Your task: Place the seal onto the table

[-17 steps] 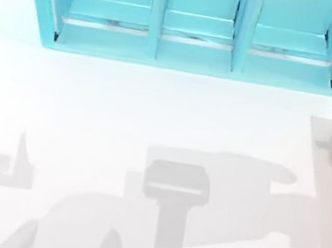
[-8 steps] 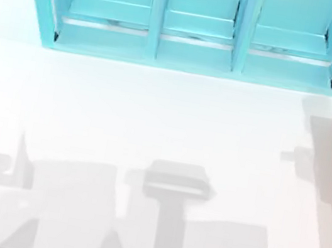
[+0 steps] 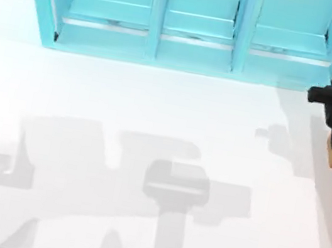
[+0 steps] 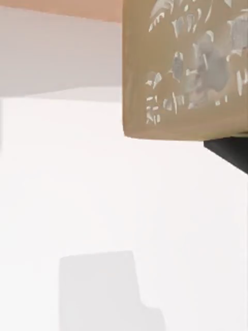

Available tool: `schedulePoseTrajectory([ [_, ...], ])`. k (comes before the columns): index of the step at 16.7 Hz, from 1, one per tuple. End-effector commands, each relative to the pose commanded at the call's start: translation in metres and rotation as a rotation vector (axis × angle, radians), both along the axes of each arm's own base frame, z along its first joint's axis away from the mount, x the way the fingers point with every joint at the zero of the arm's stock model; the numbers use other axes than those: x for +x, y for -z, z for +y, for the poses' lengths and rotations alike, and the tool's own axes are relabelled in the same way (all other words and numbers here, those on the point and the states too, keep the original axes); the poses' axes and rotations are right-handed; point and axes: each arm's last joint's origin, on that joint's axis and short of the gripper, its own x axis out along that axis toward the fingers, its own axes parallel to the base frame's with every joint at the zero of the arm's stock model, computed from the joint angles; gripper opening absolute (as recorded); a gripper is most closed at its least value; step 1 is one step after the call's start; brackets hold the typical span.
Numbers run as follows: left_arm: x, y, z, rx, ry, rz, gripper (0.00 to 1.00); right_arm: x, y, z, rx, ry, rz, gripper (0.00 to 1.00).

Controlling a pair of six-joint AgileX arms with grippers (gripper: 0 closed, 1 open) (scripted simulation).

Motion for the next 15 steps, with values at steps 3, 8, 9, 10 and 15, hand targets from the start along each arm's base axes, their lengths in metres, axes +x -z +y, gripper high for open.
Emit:
schedulePoseTrajectory([
  [3,0.000,0.000,0.000,0.000,0.000,0.000,1.00,0.035,0.036,0.044,-0.009,-0.004,0.021,0.00],
  [8,0.000,0.000,0.000,0.000,0.000,0.000,1.00,0.063,0.081,0.105,-0.002,-0.007,0.001,0.00],
  [9,0.000,0.000,0.000,0.000,0.000,0.000,1.00,0.063,0.083,0.110,-0.001,-0.007,-0.002,0.00],
  [10,0.000,0.000,0.000,0.000,0.000,0.000,1.00,0.064,0.084,0.111,0.000,-0.007,-0.003,0.00],
  [15,0.000,0.000,0.000,0.000,0.000,0.000,1.00,0.064,0.089,0.108,-0.001,0.003,0.003,0.00],
])
